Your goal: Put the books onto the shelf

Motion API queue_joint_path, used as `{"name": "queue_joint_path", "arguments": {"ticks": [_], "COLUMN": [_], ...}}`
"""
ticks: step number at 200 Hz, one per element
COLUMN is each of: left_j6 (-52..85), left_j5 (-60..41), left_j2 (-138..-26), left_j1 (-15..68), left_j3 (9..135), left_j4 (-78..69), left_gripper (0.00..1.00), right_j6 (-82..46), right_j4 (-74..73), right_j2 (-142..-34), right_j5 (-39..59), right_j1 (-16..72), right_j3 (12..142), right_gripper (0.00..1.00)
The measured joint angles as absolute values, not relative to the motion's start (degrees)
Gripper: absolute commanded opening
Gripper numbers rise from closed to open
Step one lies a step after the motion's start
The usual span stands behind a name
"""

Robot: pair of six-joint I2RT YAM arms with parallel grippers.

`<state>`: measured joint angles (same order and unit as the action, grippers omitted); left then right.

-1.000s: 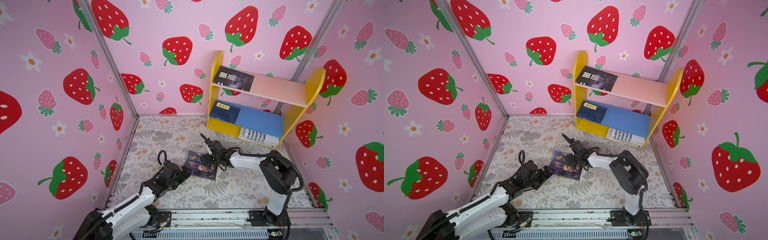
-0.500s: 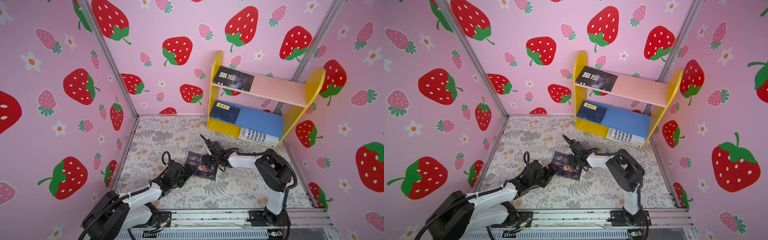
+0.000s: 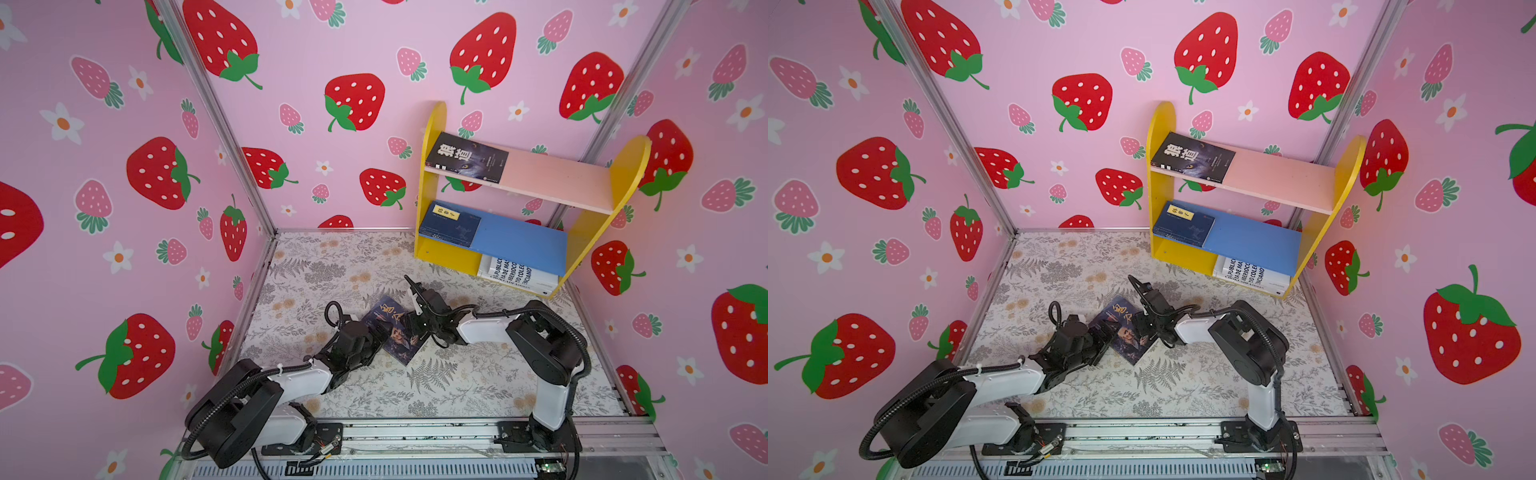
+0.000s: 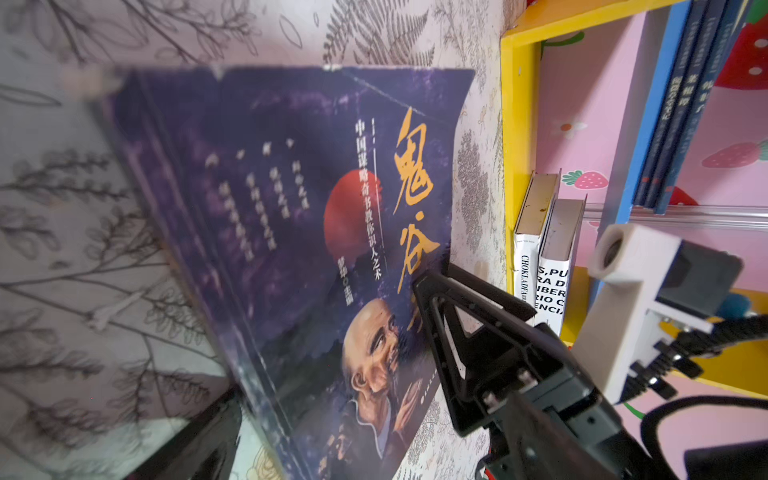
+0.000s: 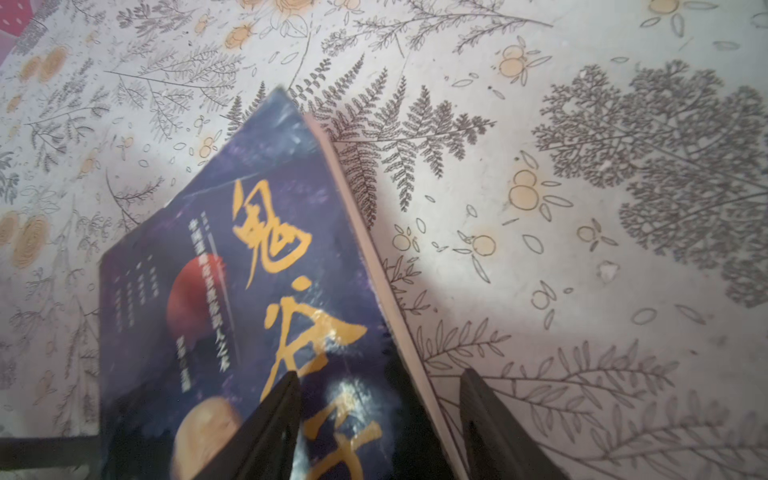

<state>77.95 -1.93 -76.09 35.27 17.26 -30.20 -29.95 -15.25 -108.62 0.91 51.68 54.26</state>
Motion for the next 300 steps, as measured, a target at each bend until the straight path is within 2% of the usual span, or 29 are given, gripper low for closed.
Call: {"name": "queue_joint_path", "arguments": {"ticks": [28, 65, 101, 121, 140, 145, 167, 200, 220, 271, 300], "left_j6": [78.35, 78.50, 76.84, 75.59, 74.28, 73.84, 72.58, 72.12, 72.95, 74.41, 73.41], "left_j5": [-1.50, 0.45, 3.70, 4.97, 5.58, 5.61, 5.58, 5.39, 5.69, 5.32, 4.29], "left_j2": [-76.97, -75.48, -73.43, -73.82, -75.77, -76.53, -80.60, -85.03, -84.77, -83.02, -82.11], "left_j1": [35.14, 35.27, 35.27, 35.27, 35.29, 35.29, 35.31, 35.38, 35.16, 32.38, 31.29], "left_j3": [18.52, 19.88, 22.94, 25.17, 27.99, 28.77, 32.60, 35.11, 32.67, 22.76, 21.67], "left_j4": [-29.12, -23.75, -13.17, -8.16, -4.49, -3.84, -2.59, -6.22, -11.60, -31.18, -32.71], "left_gripper": [0.99, 0.98, 0.97, 0.96, 0.95, 0.95, 0.95, 0.94, 0.94, 0.93, 0.91], "right_j6": [-29.41, -26.81, -25.43, -25.47, -25.76, -25.69, -26.20, -27.57, -28.12, -31.88, -32.47], "right_j4": [-12.45, -5.32, -2.90, -3.09, -3.88, -4.40, -6.55, -10.76, -13.65, -24.16, -26.24], "right_j2": [-106.98, -106.43, -107.09, -108.29, -109.62, -109.86, -110.65, -111.39, -112.09, -113.69, -114.39], "right_j5": [0.67, -4.10, -8.88, -10.52, -10.66, -10.50, -9.02, -6.55, -6.31, -4.80, -3.81], "right_j1": [52.45, 52.84, 52.34, 52.07, 51.94, 51.92, 51.96, 52.45, 52.75, 52.31, 52.31], "right_j3": [54.35, 57.10, 60.64, 61.58, 61.67, 61.73, 61.76, 60.53, 59.75, 55.90, 55.77], "right_gripper": [0.72, 0.72, 0.65, 0.58, 0.52, 0.48, 0.43, 0.32, 0.30, 0.29, 0.29]}}
